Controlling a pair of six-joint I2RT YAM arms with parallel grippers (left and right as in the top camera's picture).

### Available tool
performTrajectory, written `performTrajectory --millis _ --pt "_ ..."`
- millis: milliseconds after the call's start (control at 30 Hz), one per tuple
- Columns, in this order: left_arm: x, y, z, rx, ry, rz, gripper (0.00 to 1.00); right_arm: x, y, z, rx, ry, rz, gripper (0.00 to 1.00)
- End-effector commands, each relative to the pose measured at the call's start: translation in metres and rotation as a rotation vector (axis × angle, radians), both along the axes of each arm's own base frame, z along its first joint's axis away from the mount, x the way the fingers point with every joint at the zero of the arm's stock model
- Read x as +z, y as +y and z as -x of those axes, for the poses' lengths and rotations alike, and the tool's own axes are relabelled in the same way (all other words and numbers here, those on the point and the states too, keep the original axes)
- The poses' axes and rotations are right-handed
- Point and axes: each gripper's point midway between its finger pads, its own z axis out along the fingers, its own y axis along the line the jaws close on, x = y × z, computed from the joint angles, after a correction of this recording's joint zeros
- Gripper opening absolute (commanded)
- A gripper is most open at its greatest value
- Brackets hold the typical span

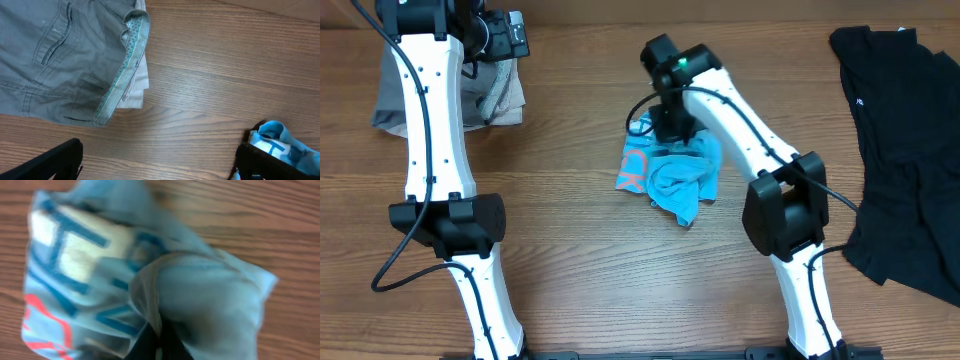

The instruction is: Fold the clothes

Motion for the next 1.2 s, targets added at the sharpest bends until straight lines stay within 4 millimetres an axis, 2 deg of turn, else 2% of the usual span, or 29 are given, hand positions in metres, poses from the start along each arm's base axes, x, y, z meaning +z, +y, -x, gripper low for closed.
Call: performTrajectory --millis 0,200,233,267,300,367,467,533,567,600,700,800,867,933,1033,1100,1167 --pt "0.002 0.005 0.0 -0.009 -0.004 -0.023 1.0 0.038 -0.028 -0.027 -0.102 -0.088 -0.038 0.04" --pt "0.002 0.005 0.0 -0.009 -0.005 -0.022 1.0 0.037 -0.071 -0.035 -0.192 -0.017 -0.142 0.04" --pt "0.002 0.005 0.0 -0.009 -0.005 -0.022 1.0 0.037 -0.077 -0.036 -0.209 -0.008 -0.161 0.09" --pt "0.002 0.005 0.0 -0.009 -0.005 -0.022 1.0 0.038 -0.087 -0.035 -0.236 0.015 -0.191 0.47" --pt "0.002 0.005 0.0 -0.009 -0.006 -0.022 1.0 0.038 -0.092 -0.033 -0.249 0.029 -0.204 0.58" --pt "0.002 0.005 0.0 -0.009 -0.006 -0.022 1.0 0.04 -0.097 -0.029 -0.272 0.062 -0.24 0.64" --pt "0.002 0.005 -0.001 -0.009 -0.009 -0.022 1.0 0.054 -0.094 -0.023 -0.278 0.083 -0.282 0.64" --pt "0.002 0.005 -0.001 -0.009 -0.01 -0.022 1.0 0.071 -0.082 -0.017 -0.248 0.069 -0.295 0.65" --pt "0.002 0.005 -0.001 -0.009 -0.01 -0.023 1.0 0.08 -0.069 -0.01 -0.216 0.062 -0.296 0.66" --pt "0.002 0.005 -0.001 -0.009 -0.01 -0.023 1.0 0.083 -0.062 -0.006 -0.199 0.064 -0.295 0.67" --pt "0.003 0.005 -0.002 -0.025 -0.017 -0.033 1.0 0.081 -0.035 0.012 -0.1 0.097 -0.272 0.68" --pt "0.005 0.007 -0.006 -0.062 -0.033 -0.056 1.0 0.074 -0.009 0.03 0.082 0.125 -0.252 0.68" --pt "0.006 0.008 -0.006 -0.097 -0.035 -0.077 1.0 0.073 0.004 0.04 0.172 0.137 -0.243 0.68" --pt "0.005 0.009 -0.006 -0.127 -0.034 -0.094 1.0 0.072 0.007 0.046 0.182 0.152 -0.232 0.69" --pt "0.004 0.008 -0.004 -0.139 -0.026 -0.095 1.0 0.069 0.005 0.05 0.061 0.183 -0.22 0.69" --pt "0.004 0.008 -0.004 -0.139 -0.023 -0.094 1.0 0.063 -0.004 0.047 -0.092 0.18 -0.166 0.68" --pt "0.004 0.007 -0.004 -0.14 -0.025 -0.092 1.0 0.057 -0.019 0.045 -0.33 0.162 -0.078 0.68"
